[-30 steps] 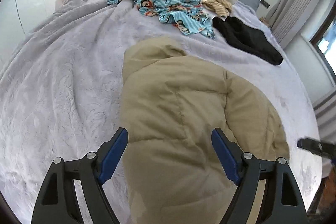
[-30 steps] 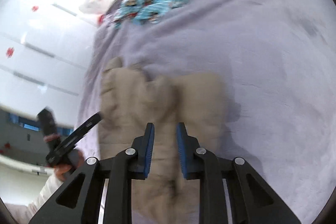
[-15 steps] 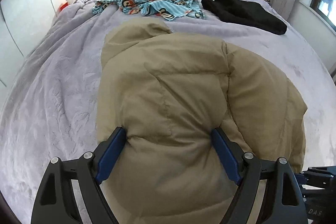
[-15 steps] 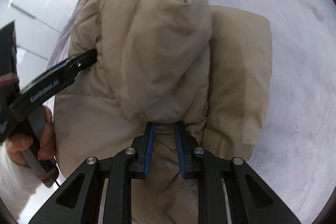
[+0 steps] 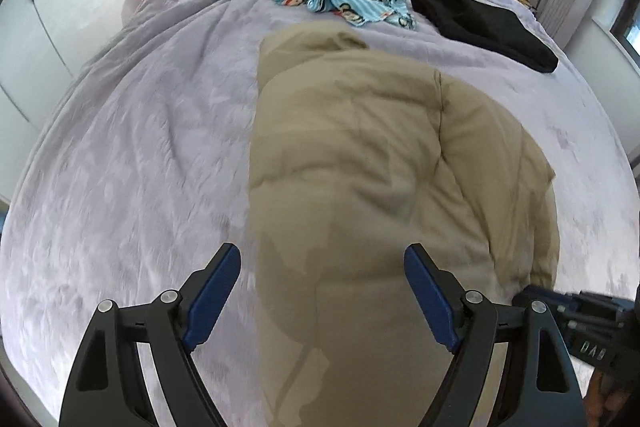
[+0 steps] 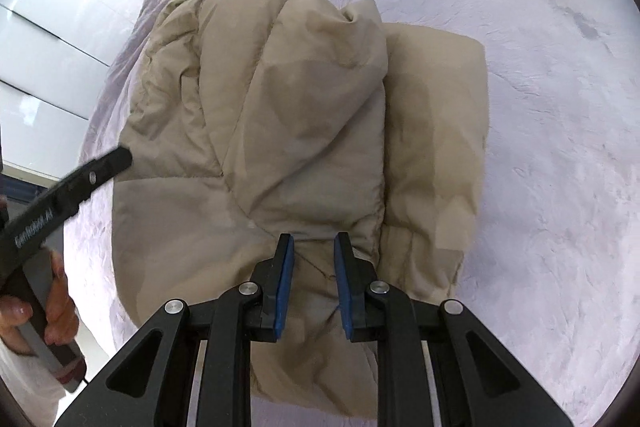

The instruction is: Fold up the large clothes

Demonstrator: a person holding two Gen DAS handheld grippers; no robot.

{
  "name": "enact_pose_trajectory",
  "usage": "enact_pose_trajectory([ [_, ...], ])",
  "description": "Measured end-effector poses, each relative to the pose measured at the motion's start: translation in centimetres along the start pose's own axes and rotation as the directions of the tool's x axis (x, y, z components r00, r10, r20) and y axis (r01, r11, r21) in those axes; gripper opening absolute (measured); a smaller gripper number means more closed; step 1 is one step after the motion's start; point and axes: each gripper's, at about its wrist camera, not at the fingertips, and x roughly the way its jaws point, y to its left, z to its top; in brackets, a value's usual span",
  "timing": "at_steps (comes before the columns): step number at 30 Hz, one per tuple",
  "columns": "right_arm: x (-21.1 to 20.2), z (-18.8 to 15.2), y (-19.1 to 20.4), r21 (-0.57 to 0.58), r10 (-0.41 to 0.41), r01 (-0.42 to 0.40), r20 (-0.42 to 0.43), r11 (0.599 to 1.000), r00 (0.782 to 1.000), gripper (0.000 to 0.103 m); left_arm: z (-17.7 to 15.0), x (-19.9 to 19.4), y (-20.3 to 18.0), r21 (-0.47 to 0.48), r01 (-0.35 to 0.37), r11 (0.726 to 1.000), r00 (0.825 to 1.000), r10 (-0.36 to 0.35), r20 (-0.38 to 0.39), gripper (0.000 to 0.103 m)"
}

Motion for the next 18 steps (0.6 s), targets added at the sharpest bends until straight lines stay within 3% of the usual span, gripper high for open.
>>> enact_pose_trajectory([
  [12,-2.8,-3.3,-0.1,0.072,-0.019,0.021,-0.027,0.997,0.999,0.025,-3.6,-1.7,0.6,-0.024,0.006,1.000,0.998,-0.007,-0.069,0.084],
  [18,-2.8,-4.7,-0.8,0.089,-0.035,0.041,-0.067,0.995,0.997,0.025,-5.4,-0.5,0.4,-0.013,0.001,1.000,0.992,-0.002,-0.126,0.086],
])
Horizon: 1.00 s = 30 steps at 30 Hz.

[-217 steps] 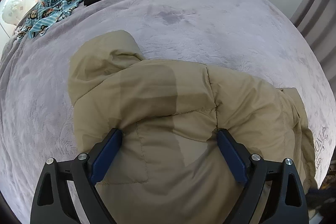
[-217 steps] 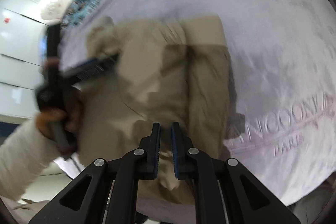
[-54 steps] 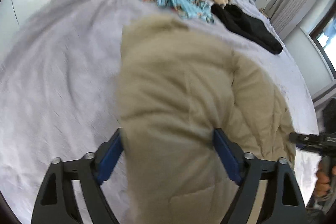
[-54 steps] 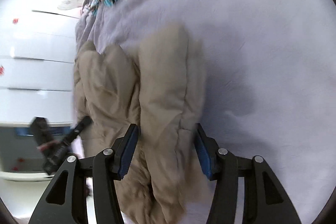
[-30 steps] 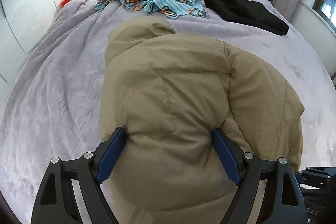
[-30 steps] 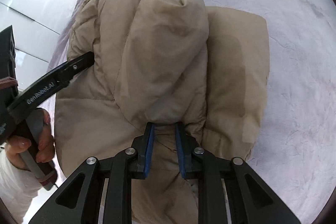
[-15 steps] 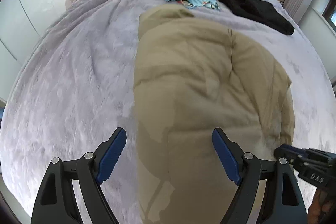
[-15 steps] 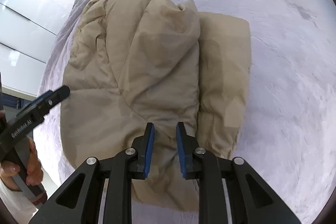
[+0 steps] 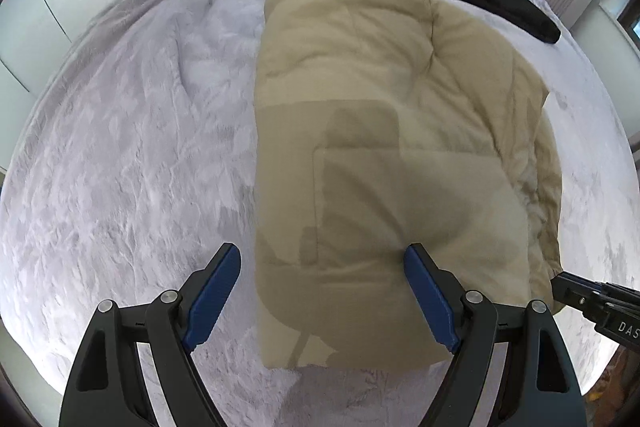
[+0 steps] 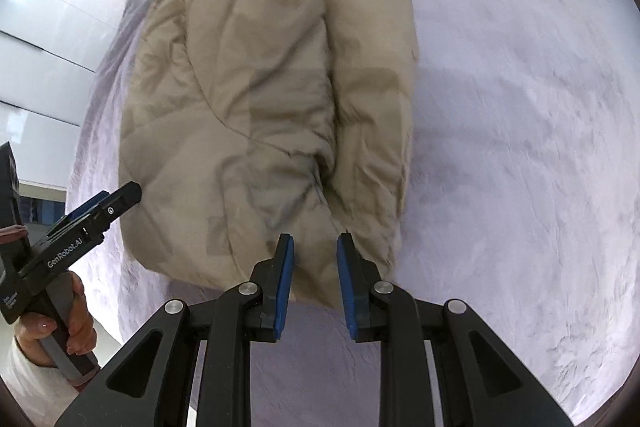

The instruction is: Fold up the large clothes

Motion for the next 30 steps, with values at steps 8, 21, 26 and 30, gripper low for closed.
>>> enact_pose_trajectory([
  [8,-0.7,-1.4,-0.6,0.008,0.026,-0.026,-0.006,1.000,1.000,0.025,-1.1,-1.9,-1.0,0.011,-0.030,1.000,1.000,0.030,0.002,0.086],
  [21,-6.6,-5.4,-2.5,-0.033,0.067,-0.066,0.030,0.997,0.997,0.040,-7.0,-9.3,-4.2,-0.052,-0.038,0.998,0.998,0.040,0.056,0.086],
  [26,-7.6,-6.8,-3.0,-0.044,0.075,-0.075,0.012,0.996,0.997,0.047,-9.7,-11.8,-4.9,-0.075,-0.040,0.996,0.997,0.045,0.070,0.086],
  [30,-9.1,-7.6,-2.7,-0.064,0.057,-0.055,0.024,0.996,0.998,0.063,-10.9,-13.1,-5.1,-0.079,-0.033,0.996,0.996,0.039,0.075,0.086],
])
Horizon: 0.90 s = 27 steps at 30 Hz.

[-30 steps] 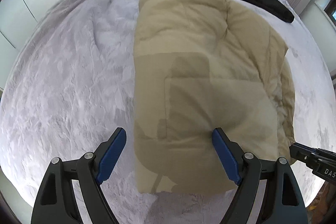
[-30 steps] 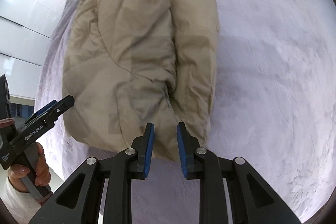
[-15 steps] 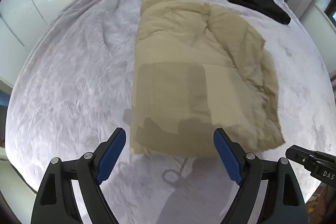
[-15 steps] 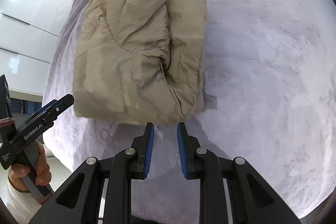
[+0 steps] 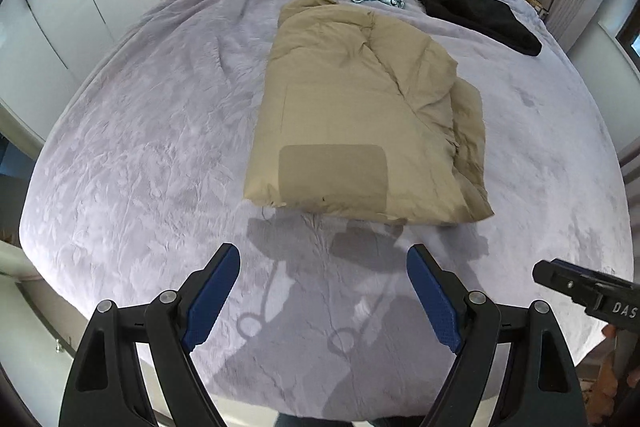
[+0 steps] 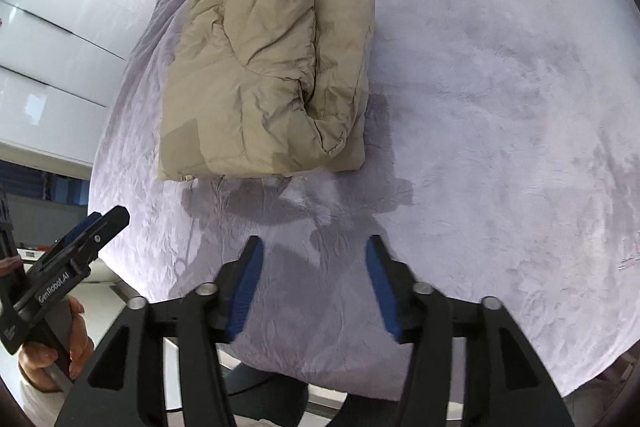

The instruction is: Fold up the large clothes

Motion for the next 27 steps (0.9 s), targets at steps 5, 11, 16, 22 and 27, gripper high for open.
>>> enact_pose_trajectory([
  [5,-1.5,0.1,1.2,-0.007,0.002,-0.001,0.048,1.000,0.999,0.078,1.0,-0.7,0.4,0.035,0.017,0.999,1.000,-0.017,0.012,0.086],
  [11,-0.7,1.3,3.8,0.026,-0.017,0.015,0.080,1.000,0.997,0.079,4.0,-1.8,3.1,0.072,0.013,0.997,0.998,-0.017,0.056,0.103],
  [16,-1.3,2.4,6.6,0.017,-0.059,0.058,0.120,0.998,0.991,0.082,5.9,-1.9,4.8,0.068,0.003,0.998,0.998,-0.008,0.066,0.103],
  [22,-3.0,3.5,8.1,0.029,-0.160,0.158,0.180,0.987,0.971,0.091,7.1,-2.9,5.6,0.051,-0.020,0.999,0.994,0.015,0.107,0.103],
  [27,-5.1,4.0,9.2,0.012,-0.234,0.241,0.290,0.970,0.928,0.103,7.5,-4.1,6.0,0.050,-0.031,0.998,0.989,0.024,0.145,0.103],
])
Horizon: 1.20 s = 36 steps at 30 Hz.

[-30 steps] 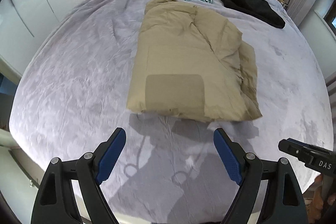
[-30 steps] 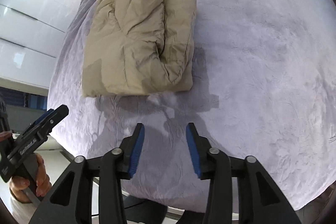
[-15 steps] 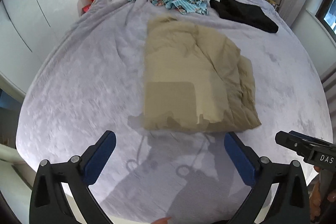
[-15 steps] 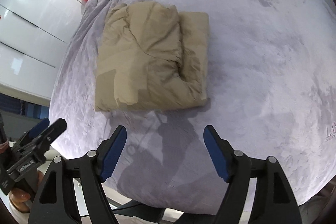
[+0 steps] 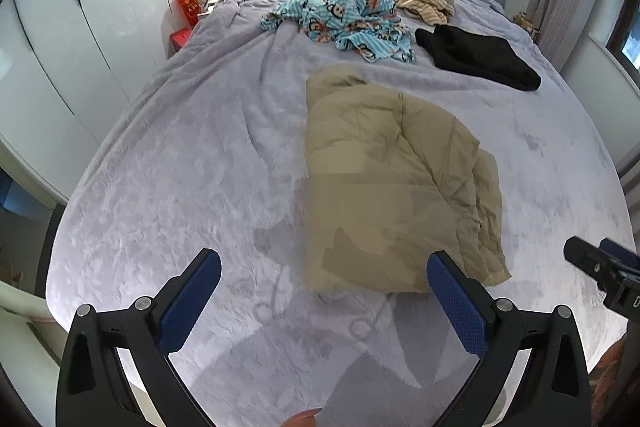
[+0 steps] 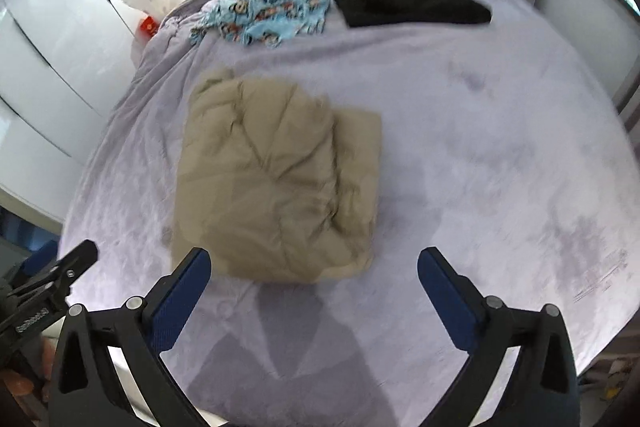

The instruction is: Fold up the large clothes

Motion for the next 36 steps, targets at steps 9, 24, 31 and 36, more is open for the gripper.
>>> enact_pose_trajectory([
  [9,-2.3,1.4,1.2,-0.015,0.004,-0.003,0.035,1.000,0.999,0.103,0.5,-2.3,-0.2,-0.014,-0.029,0.999,0.998,0.029,0.046,0.103],
  [24,-3.6,1.6,2.1,-0.044,0.004,-0.001,0.055,0.999,0.998,0.103,0.9,-4.4,-0.4,-0.025,-0.032,0.999,0.997,0.034,0.071,0.103],
  [31,-3.6,1.7,2.0,-0.045,0.004,-0.002,0.055,0.999,0.998,0.103,0.9,-4.5,-0.4,-0.026,-0.032,0.999,0.997,0.034,0.072,0.103],
  [36,-3.6,1.7,1.9,-0.046,0.005,-0.002,0.055,0.999,0.998,0.103,0.9,-4.5,-0.3,-0.025,-0.031,0.999,0.997,0.032,0.072,0.103],
])
